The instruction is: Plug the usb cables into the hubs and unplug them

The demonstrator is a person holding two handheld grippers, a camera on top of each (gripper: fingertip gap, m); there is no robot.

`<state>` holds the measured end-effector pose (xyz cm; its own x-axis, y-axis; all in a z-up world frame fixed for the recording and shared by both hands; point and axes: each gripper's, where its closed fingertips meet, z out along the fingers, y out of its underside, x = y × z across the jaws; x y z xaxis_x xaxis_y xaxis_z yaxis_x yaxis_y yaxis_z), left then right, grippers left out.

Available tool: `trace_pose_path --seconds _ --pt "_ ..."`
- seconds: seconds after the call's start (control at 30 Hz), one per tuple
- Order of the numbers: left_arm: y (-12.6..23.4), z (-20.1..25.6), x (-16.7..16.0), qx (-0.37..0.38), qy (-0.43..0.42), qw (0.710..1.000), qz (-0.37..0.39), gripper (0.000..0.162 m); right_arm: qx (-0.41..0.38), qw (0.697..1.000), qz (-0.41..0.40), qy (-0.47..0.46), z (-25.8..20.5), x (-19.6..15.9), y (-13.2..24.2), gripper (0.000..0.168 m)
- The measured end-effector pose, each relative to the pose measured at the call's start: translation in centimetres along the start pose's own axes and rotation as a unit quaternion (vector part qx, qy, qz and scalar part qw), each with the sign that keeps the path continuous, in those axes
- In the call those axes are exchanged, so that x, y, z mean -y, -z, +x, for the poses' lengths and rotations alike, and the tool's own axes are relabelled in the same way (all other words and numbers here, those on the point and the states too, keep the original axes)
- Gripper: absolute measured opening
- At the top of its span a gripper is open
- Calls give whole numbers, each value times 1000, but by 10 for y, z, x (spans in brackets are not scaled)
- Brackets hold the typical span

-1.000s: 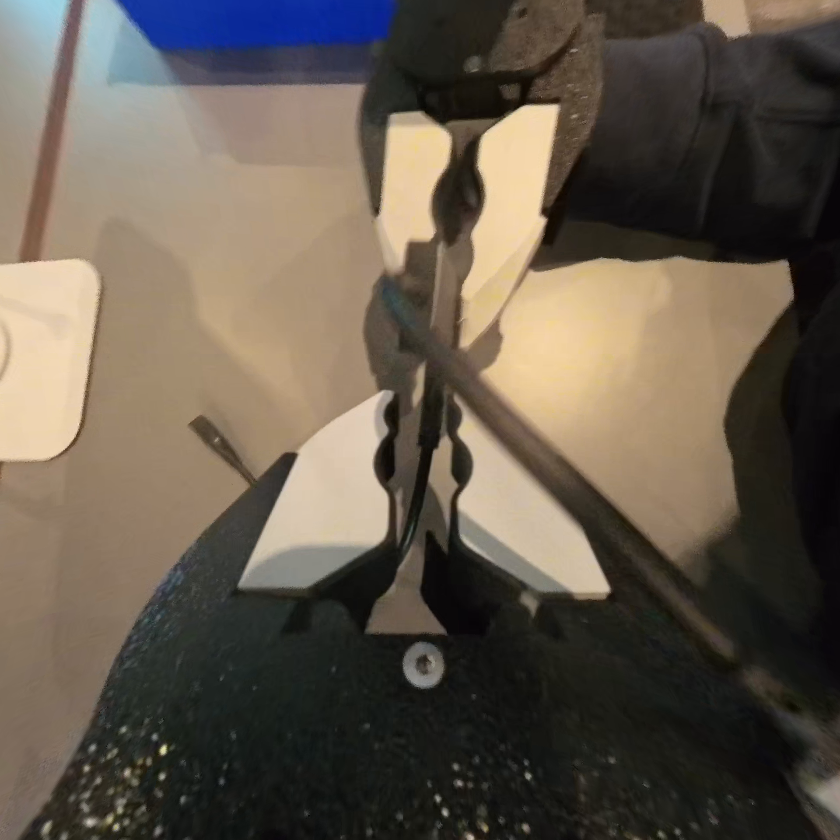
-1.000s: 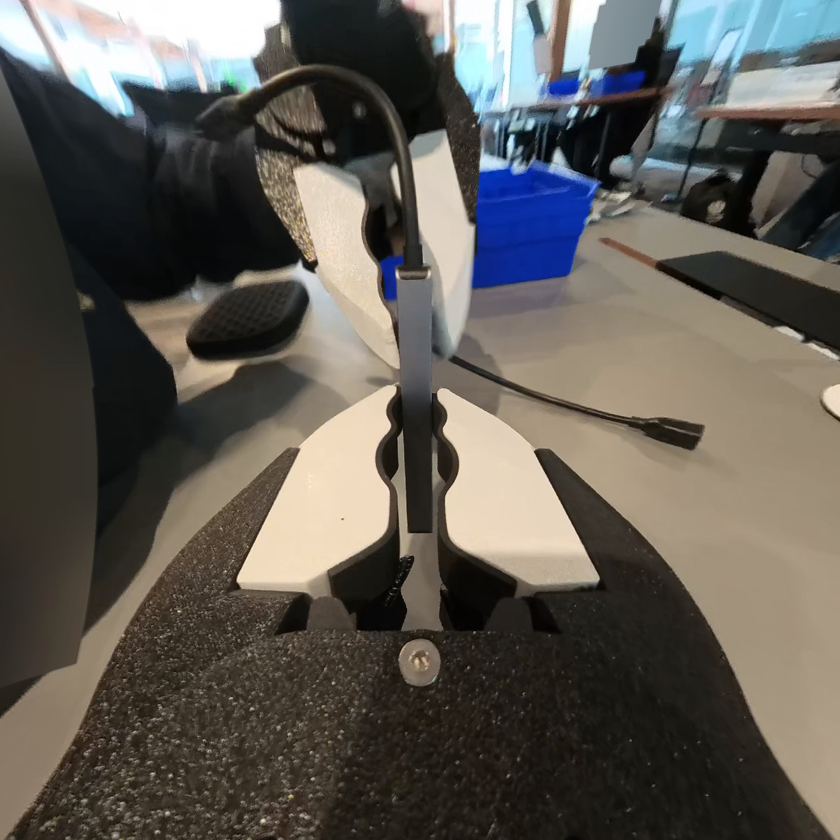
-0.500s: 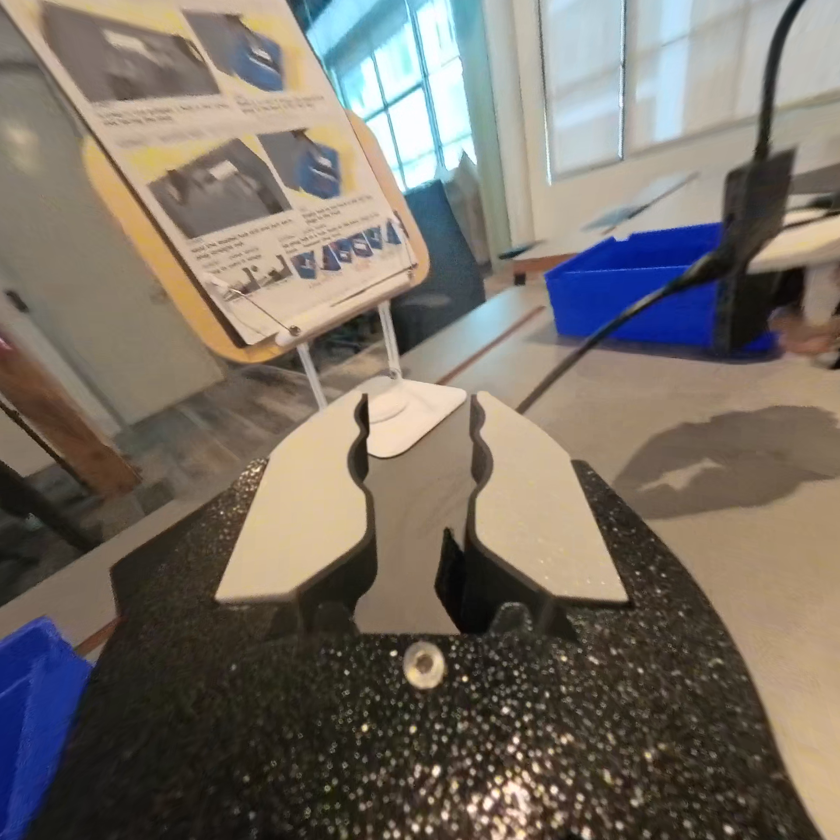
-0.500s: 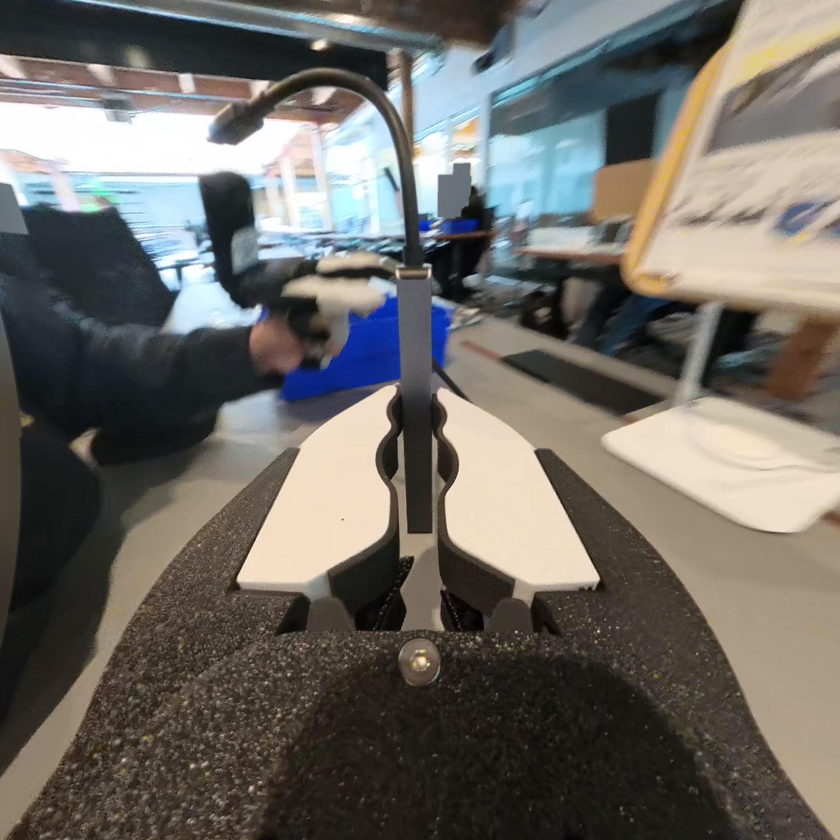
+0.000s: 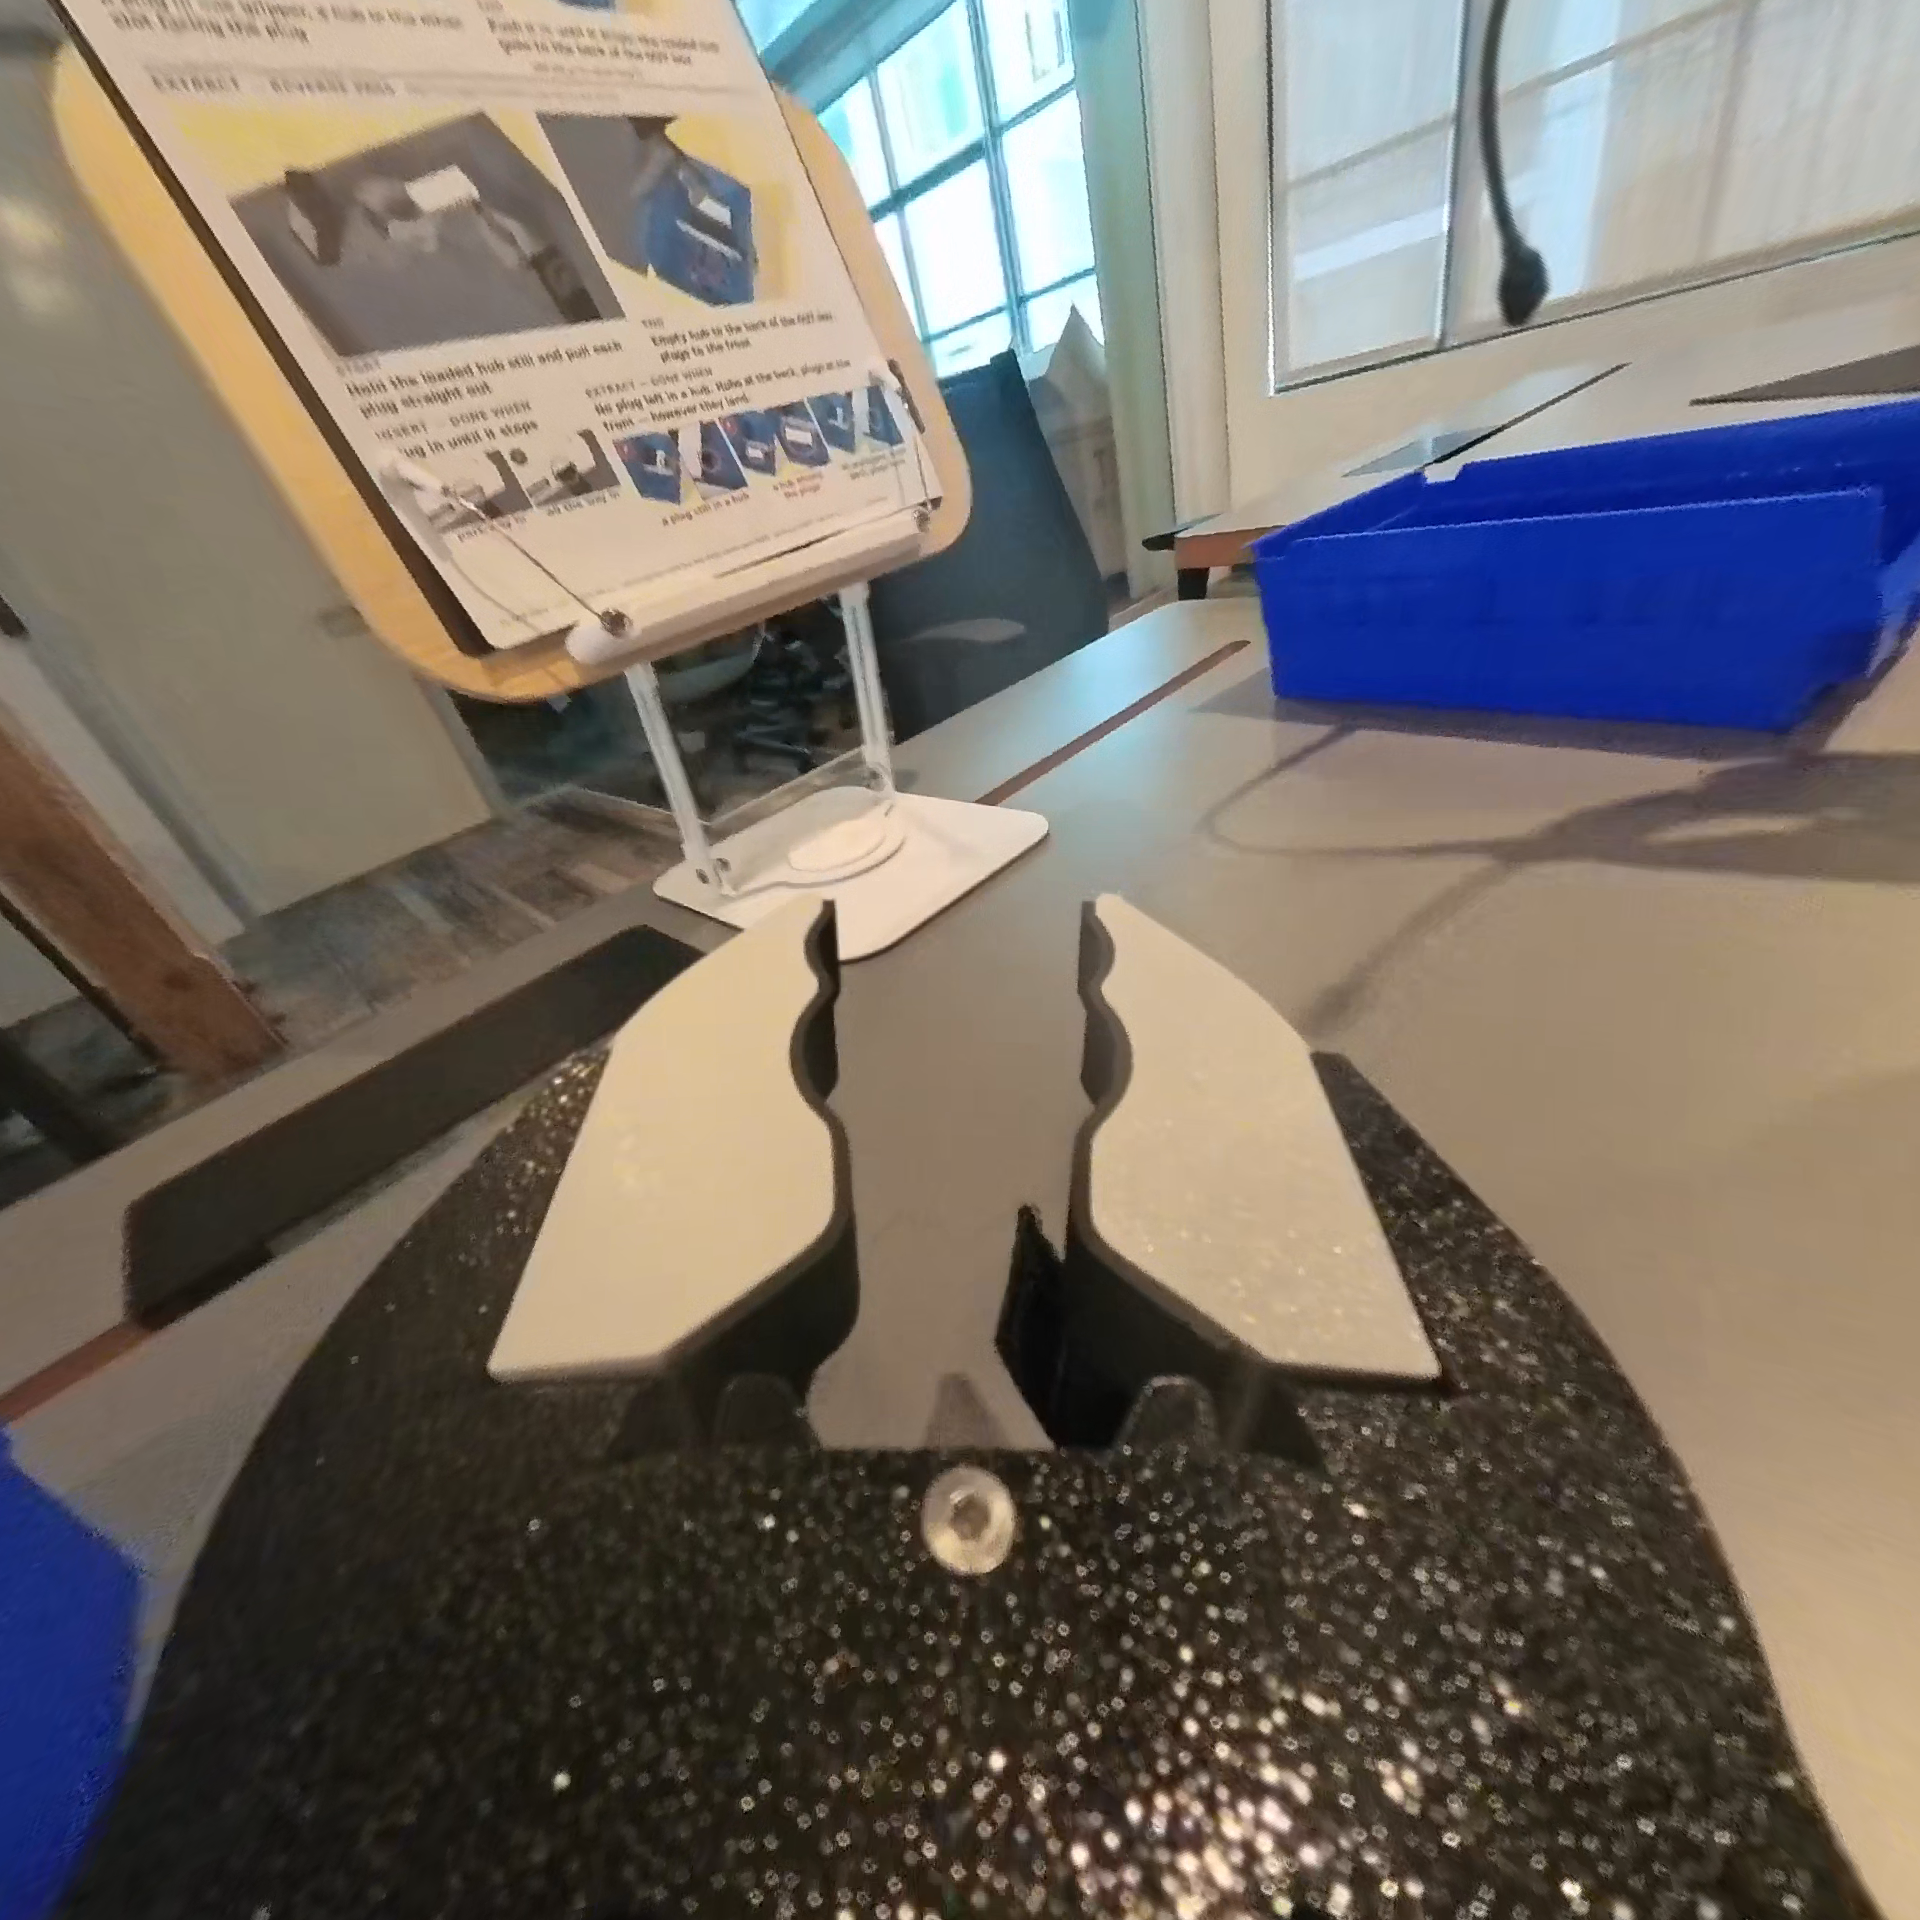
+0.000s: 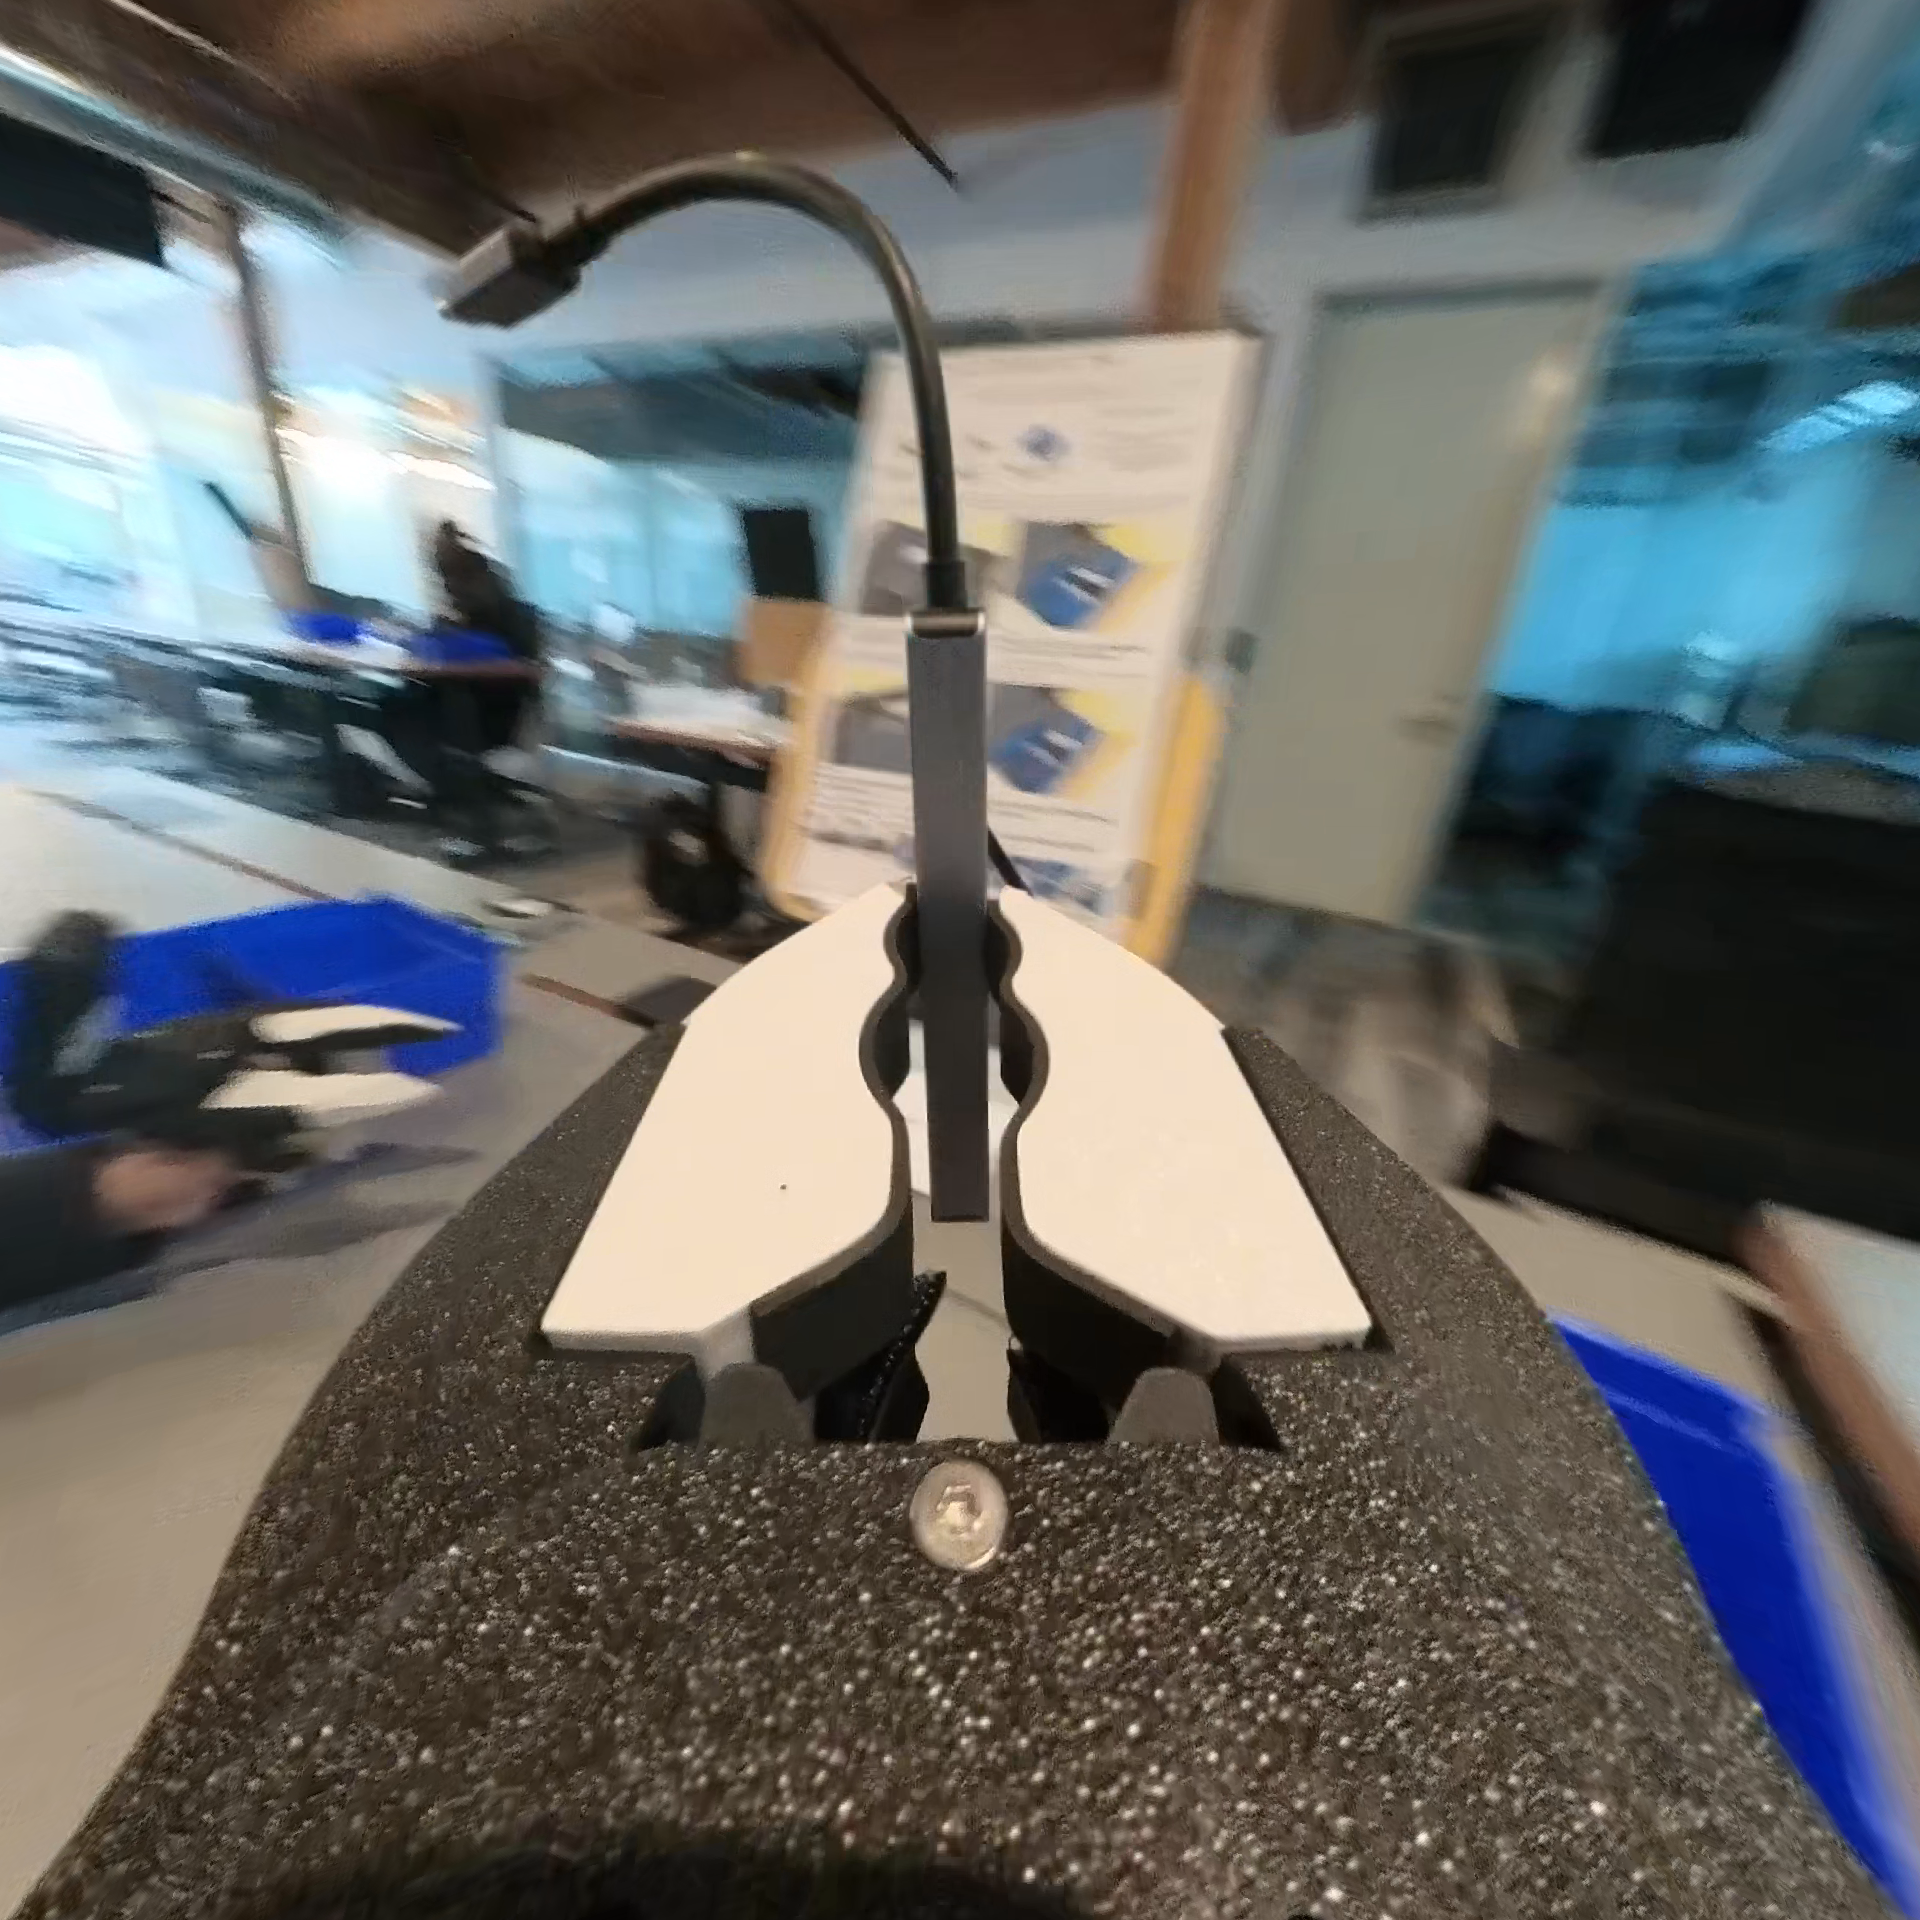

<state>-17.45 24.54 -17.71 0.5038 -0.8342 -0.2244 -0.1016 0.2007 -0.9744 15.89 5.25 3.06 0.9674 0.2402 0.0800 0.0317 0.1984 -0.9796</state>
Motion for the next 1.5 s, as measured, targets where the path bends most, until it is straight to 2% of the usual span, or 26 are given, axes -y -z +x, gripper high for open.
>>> trace_pose_path --seconds 0.13,0.37,0.6,0.73,0.93,1.03,1.1,1.13,1.17,1.27,1.3,1.43,1.5 --pt "-6 6 1 -31 38 999 -12 50 -88 994 -49 -35 58 -13 10 12" --pt "-4 9 0 -37 27 999 -10 50 -185 962 -155 -128 123 -93 18 12" --pt "-5 10 -11 -44 34 998 -28 50 -291 908 -283 -101 159 -152 33 12" --pt "-5 11 -12 -48 37 998 -30 50 -318 843 -432 -23 169 -188 36 12" --pt "-4 13 -11 -51 31 998 -31 49 -304 679 -661 96 170 -247 44 12" --pt "-4 16 -12 -57 31 997 -35 49 -285 601 -734 135 170 -268 53 12" --pt "-4 18 -13 -60 28 997 -37 49 -279 569 -760 147 172 -276 58 12" --pt "-4 18 -14 -60 25 997 -38 49 -277 559 -769 141 171 -279 61 12" --pt "-3 19 -13 -61 24 997 -38 48 -281 562 -767 132 173 -279 62 12" --pt "-3 21 -12 -65 25 997 -36 48 -315 608 -727 52 176 -272 57 12" --pt "-3 22 -12 -65 25 997 -36 48 -331 609 -720 31 180 -267 60 12" --pt "-4 25 -12 -72 26 996 -36 48 -374 565 -735 -20 201 -253 78 12" --pt "-4 27 -12 -74 23 996 -37 48 -371 522 -767 -19 206 -253 85 13"
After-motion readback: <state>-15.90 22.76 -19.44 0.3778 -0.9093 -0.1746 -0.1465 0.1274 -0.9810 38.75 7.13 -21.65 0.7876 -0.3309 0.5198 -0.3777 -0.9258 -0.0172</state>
